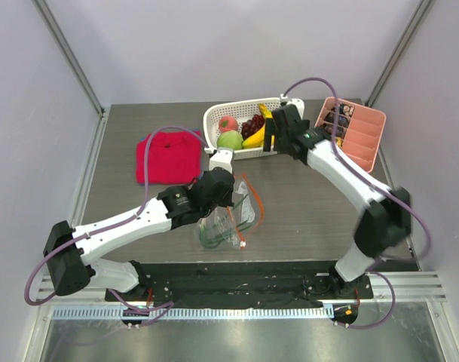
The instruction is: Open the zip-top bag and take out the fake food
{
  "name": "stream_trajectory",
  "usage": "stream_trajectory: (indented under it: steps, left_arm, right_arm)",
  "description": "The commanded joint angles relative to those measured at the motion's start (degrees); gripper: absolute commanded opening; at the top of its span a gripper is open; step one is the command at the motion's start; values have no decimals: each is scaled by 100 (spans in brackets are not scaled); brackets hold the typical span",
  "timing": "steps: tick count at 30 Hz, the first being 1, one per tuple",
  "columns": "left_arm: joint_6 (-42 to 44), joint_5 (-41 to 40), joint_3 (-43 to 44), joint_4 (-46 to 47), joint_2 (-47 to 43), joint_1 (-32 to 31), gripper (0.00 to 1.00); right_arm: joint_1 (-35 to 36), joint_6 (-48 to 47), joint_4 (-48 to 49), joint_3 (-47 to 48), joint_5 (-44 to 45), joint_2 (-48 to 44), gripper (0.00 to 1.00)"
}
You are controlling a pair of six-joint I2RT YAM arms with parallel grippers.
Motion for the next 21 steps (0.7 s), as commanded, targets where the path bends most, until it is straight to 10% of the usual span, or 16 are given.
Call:
stream_trajectory:
  steps: [1, 10, 13, 21]
  left_arm:
    - [-19, 276, 161, 386, 30, 60, 0]
    - [-230, 689, 162, 500, 83, 69, 0]
    - [-309, 910, 144, 571, 39, 69, 0]
    - [-485, 1042, 56, 641, 39, 60, 0]
  right_arm:
    - [739, 240, 469, -1483, -881, -2015, 82]
    - [1382, 1285, 2079, -4006, -2763, -4292, 43]
    - [1435, 1550, 2507, -4254, -2941, -4260, 20]
    - [1663, 2024, 2745, -4043, -2589, -3487, 4]
